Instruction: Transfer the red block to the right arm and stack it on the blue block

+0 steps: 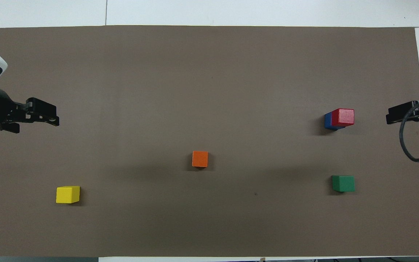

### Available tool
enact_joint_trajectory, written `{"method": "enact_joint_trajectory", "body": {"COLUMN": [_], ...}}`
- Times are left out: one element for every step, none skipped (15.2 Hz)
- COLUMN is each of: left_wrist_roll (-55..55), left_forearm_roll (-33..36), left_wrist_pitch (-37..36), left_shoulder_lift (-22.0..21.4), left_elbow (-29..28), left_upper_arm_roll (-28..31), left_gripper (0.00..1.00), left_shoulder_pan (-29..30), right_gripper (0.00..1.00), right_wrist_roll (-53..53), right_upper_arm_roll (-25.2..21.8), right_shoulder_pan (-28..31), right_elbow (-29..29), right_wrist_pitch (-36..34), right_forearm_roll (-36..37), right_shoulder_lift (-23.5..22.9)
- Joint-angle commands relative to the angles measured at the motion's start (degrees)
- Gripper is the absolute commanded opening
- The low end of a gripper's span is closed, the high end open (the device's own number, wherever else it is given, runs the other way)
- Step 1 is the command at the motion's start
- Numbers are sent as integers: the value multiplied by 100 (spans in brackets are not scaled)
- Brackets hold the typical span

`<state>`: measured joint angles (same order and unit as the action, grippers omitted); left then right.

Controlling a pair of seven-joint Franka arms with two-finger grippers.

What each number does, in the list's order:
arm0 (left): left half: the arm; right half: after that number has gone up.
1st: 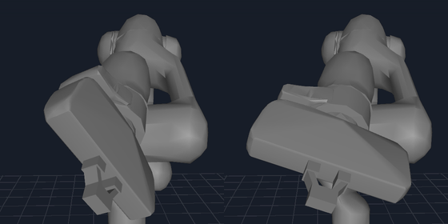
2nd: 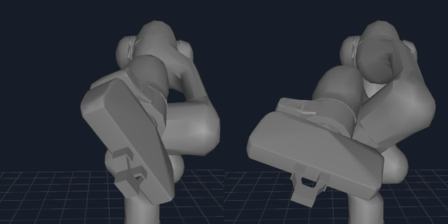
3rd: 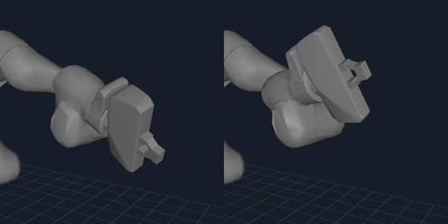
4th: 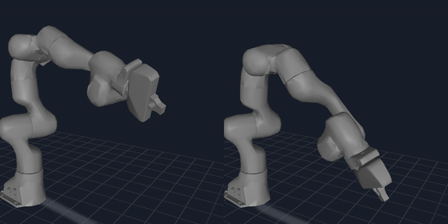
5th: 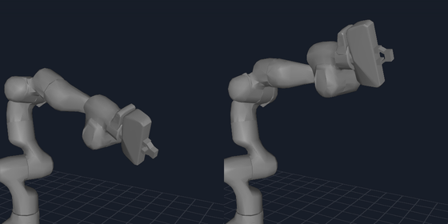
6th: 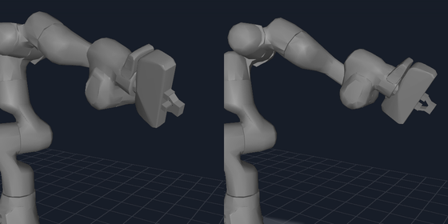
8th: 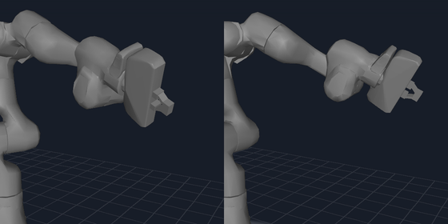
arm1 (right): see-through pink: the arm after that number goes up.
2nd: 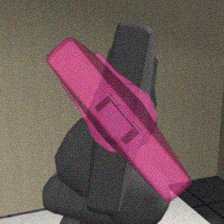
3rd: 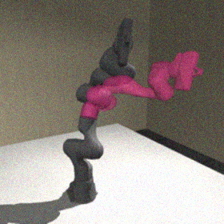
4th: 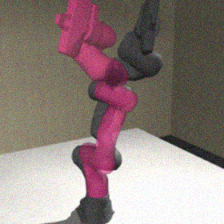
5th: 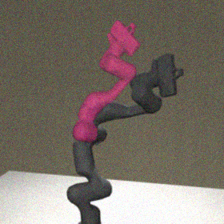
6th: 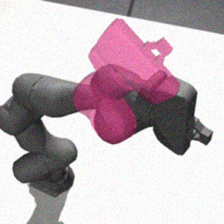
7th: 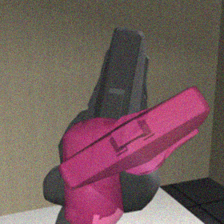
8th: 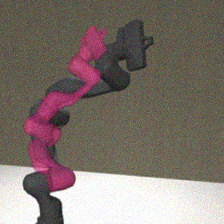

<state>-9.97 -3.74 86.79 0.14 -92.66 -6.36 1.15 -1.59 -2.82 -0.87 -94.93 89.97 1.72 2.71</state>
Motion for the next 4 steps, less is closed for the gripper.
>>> {"method": "enact_joint_trajectory", "body": {"left_wrist_roll": [-31, -31, -31, -31], "left_forearm_roll": [-56, -56, -56, -56], "left_wrist_pitch": [-4, -4, -4, -4], "left_shoulder_lift": [-101, -101, -101, -101], "left_elbow": [-76, -76, -68, -76], "left_upper_arm_roll": [12, 12, 12, 12], "left_gripper": [100, 100, 100, 100], "left_shoulder_pan": [8, 8, 16, 8], "right_gripper": [100, 100, 100, 100], "right_wrist_roll": [89, 88, 88, 88], "right_upper_arm_roll": [54, 54, 54, 54], "right_shoulder_pan": [43, 43, 43, 43], "right_elbow": [-61, -61, -61, -61], "right_wrist_pitch": [-68, -76, -76, -76], "right_forearm_roll": [109, 92, 92, 83], "right_shoulder_lift": [98, 98, 98, 98]}}
